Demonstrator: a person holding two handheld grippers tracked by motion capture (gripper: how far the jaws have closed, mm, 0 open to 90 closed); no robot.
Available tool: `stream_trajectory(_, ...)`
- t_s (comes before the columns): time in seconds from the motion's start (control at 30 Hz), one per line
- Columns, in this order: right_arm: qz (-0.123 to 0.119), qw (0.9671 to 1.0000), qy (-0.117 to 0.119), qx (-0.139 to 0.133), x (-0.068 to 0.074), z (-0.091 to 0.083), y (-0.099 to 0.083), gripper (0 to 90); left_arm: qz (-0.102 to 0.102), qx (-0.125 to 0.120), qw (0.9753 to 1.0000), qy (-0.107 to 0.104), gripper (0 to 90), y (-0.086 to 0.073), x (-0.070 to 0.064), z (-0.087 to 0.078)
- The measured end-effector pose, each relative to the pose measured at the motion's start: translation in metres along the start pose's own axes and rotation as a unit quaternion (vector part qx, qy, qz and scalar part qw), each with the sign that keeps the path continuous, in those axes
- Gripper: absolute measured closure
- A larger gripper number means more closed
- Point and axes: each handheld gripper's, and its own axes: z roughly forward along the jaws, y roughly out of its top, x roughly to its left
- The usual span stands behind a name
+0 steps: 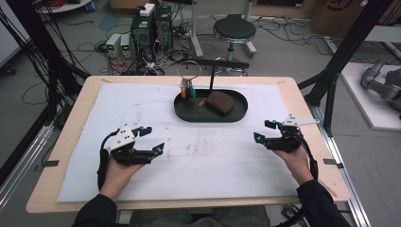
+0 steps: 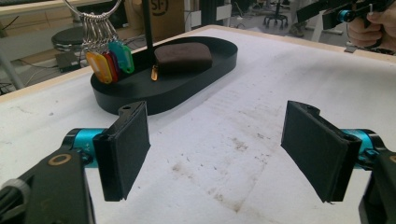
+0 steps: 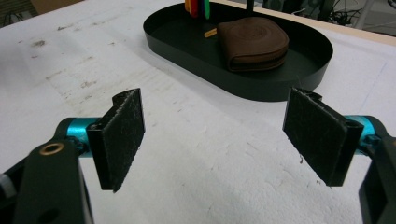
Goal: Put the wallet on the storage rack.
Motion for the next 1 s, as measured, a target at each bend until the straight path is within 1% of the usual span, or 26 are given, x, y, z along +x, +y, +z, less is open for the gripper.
stream_trajectory(0.27,0.001,1.0000,-0.002,-0.002,-0.0004,0.0008,0.0001,21.2,0.001,0.002,1.0000,0.006,22.8,-0.0008,0.0004,-0.0026)
stream_trajectory(0.43,0.003,1.0000,-0.004,0.002,-0.0014,0.0021,-0.0006,21.1,-0.001,0.003,1.0000,0.009,22.8,-0.0014,0.0005,-0.0028)
stream_trajectory(0.7,-0.003,1.0000,-0.004,0.003,-0.0007,0.0032,-0.0005,21.0,0.001,0.006,0.9999,0.010,22.8,-0.0023,-0.0001,-0.0037)
stream_trajectory(0.8,-0.007,1.0000,-0.002,0.003,-0.0006,0.0033,-0.0004,20.9,0.006,0.007,0.9999,0.010,22.8,-0.0019,-0.0006,-0.0037)
stream_trajectory(1.0,-0.004,1.0000,-0.002,0.003,-0.0009,0.0033,-0.0005,20.9,0.005,0.008,0.9999,0.010,22.8,-0.0021,0.0005,-0.0023)
